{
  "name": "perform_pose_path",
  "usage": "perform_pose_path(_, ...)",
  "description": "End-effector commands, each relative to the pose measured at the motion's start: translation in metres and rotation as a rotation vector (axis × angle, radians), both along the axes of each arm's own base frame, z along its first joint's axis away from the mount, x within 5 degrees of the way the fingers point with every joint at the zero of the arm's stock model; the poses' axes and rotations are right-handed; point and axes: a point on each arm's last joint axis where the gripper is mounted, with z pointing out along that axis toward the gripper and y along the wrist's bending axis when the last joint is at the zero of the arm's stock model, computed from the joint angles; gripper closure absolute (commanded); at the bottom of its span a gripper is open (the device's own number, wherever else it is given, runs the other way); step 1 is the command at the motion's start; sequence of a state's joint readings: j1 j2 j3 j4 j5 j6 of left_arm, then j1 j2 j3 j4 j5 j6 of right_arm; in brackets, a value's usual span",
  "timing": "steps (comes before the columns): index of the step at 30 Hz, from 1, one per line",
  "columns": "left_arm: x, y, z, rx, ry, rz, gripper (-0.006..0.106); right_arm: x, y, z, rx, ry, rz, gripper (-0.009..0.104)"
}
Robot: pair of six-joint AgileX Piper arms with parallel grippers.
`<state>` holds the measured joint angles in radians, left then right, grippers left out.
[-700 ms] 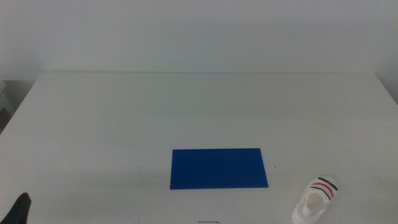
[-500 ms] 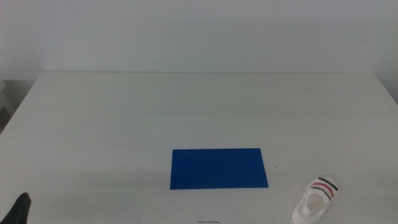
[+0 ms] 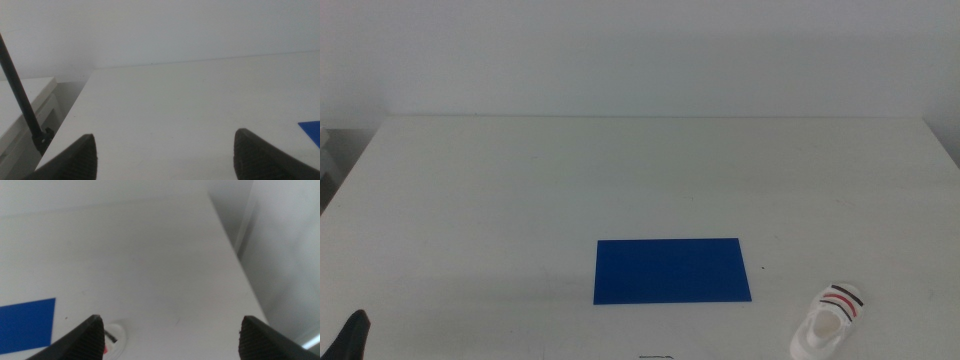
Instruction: Use one arm to grab the shoe from the table and place it on the mat.
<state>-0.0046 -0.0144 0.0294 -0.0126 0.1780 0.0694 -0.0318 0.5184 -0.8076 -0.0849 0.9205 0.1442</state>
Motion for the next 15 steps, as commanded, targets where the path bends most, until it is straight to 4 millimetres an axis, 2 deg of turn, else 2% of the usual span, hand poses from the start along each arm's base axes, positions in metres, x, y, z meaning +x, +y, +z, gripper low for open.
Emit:
perform_pose_path(1,-0.001,0.0,0.01,-0.024,-0.106,-0.003,0.007,0.021,0.0,0.02,0.017,0.003,0.004,0.003)
perform_pose_path(7,-0.001,0.0,0.01,-0.024,-0.106,-0.003,0.007,0.067,0.019,0.019,0.142,0.185,0.049,0.003)
perform_pose_path(11,-0.001,0.0,0.01,-0.024,-0.106,-0.003,0.007,0.098,0.034,0.006,0.265,0.322,-0.1,0.003)
perform_pose_path(15,-0.001,0.0,0.01,-0.024,-0.106,-0.003,0.007,0.12,0.055,-0.011,0.32,0.373,-0.244,0.003)
